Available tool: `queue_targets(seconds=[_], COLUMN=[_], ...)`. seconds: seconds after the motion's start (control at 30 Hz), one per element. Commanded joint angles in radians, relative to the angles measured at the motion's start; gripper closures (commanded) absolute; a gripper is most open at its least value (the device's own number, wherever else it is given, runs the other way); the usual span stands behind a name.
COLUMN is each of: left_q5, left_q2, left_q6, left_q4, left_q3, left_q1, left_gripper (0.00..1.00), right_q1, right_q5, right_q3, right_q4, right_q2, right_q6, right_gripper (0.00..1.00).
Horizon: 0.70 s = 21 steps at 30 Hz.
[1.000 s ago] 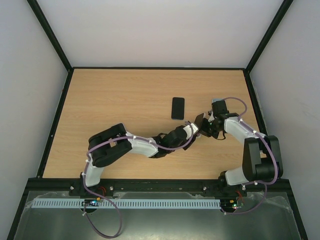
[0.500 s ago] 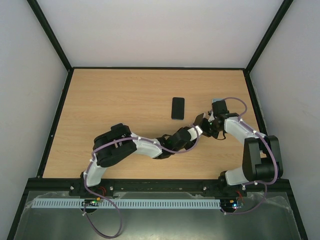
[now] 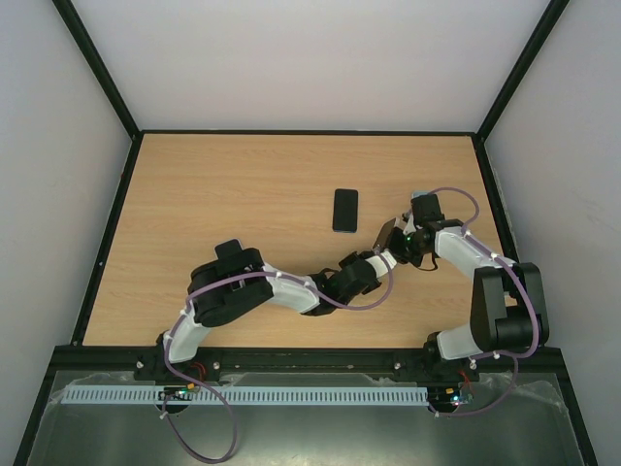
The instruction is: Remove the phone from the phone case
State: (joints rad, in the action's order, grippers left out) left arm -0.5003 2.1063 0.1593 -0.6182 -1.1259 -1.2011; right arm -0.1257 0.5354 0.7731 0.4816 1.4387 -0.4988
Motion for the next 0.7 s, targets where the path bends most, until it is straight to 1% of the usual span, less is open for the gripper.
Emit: queue_targets(seconds=[0.0, 0.07, 0.2, 0.27, 0.43, 0.67], left_q5=[-0.121, -0.128, -0.138, -0.139, -0.141, -0.144], left_q2=[0.043, 0.055, 0.066, 0.06, 0.02, -0.066], left_q6=[0.024, 0.026, 0.024, 0.02, 0.002, -0.07], left_q4=[0.032, 0.035, 0.029, 0.019, -0.018, -0.056], left_q3=[-0.016, -0.027, -0.038, -0.033, -0.004, 0.057], left_q1=[0.017, 0.017, 0.018, 0.018, 0.018, 0.026], left_gripper=[0.74, 0.76, 0.84, 0.87, 0.97, 0.97], right_q1=[0.003, 0.003, 0.003, 0.003, 0.004, 0.003], right_q5=[0.045, 0.06, 0.07, 0.07, 0.065, 0.006], right_q3=[-0.007, -0.009, -0.012, -0.015, -0.018, -0.015], right_q4=[0.013, 0.009, 0.005, 0.003, -0.004, -0.012], right_q2=[-0.029, -0.036, -0.051, -0.055, -0.053, -0.071], right_q6=[0.022, 0.022, 0.02, 0.019, 0.017, 0.031], right_gripper=[0.98, 0.98, 0.98, 0.98, 0.98, 0.98])
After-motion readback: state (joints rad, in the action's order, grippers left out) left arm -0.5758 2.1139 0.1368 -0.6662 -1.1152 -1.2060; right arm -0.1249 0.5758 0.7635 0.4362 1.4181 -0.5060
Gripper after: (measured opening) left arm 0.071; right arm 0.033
